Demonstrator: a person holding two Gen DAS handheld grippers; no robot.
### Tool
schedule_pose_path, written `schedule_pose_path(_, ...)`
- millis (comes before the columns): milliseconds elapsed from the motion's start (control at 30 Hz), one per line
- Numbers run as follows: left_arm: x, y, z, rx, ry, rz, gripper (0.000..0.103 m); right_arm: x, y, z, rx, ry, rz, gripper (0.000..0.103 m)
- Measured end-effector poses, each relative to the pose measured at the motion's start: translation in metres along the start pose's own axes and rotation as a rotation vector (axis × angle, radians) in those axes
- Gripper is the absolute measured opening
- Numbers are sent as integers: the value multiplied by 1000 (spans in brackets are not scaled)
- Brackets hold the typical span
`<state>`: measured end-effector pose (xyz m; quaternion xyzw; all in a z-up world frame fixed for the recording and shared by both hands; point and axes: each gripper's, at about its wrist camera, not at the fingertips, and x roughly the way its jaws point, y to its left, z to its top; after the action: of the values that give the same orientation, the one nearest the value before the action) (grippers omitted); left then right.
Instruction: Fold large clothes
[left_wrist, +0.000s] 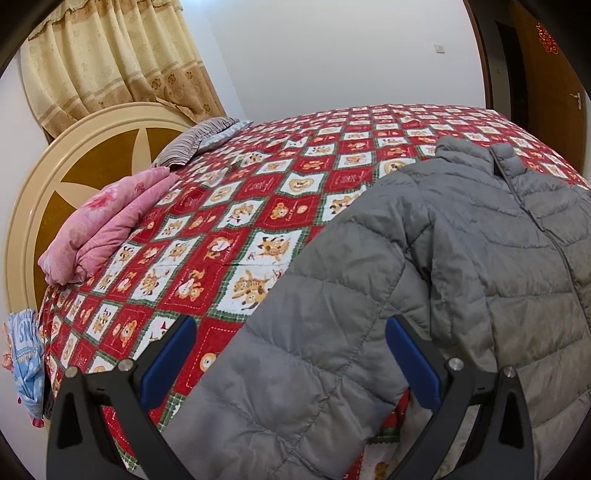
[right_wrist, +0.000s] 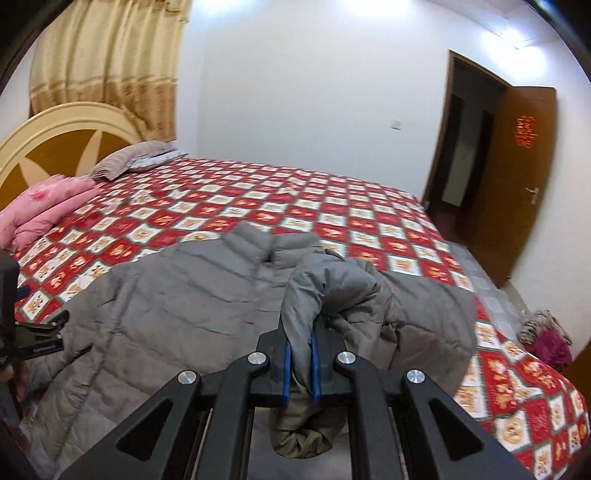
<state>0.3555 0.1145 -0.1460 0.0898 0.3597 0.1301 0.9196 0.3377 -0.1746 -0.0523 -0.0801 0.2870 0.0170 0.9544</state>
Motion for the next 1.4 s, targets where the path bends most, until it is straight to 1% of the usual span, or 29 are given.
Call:
schedule_pose_path(233,3,2,-3,12,9,2,103,40,57,-11,-17,38,92,7)
schedule_pose_path(367,5,-1,-3,19,17,-1,103,64,78,-25,-6,74,135,7)
schedule_pose_path(433,5,-4,-2,24,21,-1,103,75,83,-31,11,99,161,8)
schedule_pose_path(500,4,-6,-1,28,22,-3,103,86,86,-37,22,126,185,19)
schedule_pose_path(567,0,-10,2,33,19,-8,103,92,90,-41,27,150,218,58)
schedule_pose_path(633,-5,-12,4,36,10,-14,103,87,91,-44,39,140,253,66)
schedule_pose_path(733,-14,-19,11,46,-5,-26,103,69,89,-45,16,112,299,66)
schedule_pose_path(833,-25,-30,18,51,-20,-55,103,44,73,-49,28,92,331,66)
schedule_pose_path(900,-29,-40,22,60,-29,-75,103,30,56,-56,45,77,330,68)
schedule_pose_path(933,-31,-47,24,67,-32,-86,103,24,45,-60,55,66,316,71)
schedule_pose_path(967,-32,-56,27,75,-31,-102,103,22,38,-62,61,62,293,74)
schedule_pose_path(1000,-32,-67,31,78,-24,-137,103,21,28,-67,68,58,248,74)
schedule_pose_path(1067,-35,-91,37,83,-18,-194,103,28,11,-78,74,86,166,74)
schedule_pose_path(1133,-38,-115,42,106,-15,-235,103,35,-1,-88,93,114,116,74)
schedule_pose_path(1200,-38,-137,45,135,-20,-267,103,42,-15,-99,117,130,79,74)
schedule_pose_path(1267,-32,-157,46,159,-6,-290,103,45,-25,-107,131,138,53,74)
schedule_pose_path(1300,-27,-165,46,166,8,-305,99,47,-29,-112,142,141,44,74)
schedule_pose_path(1333,-22,-171,45,169,28,-336,92,48,-32,-116,150,143,40,74)
schedule_pose_path(1367,-17,-174,42,171,46,-355,71,49,-35,-122,162,147,36,74)
schedule_pose_path(1400,-13,-178,41,174,65,-358,49,51,-37,-126,168,152,32,74)
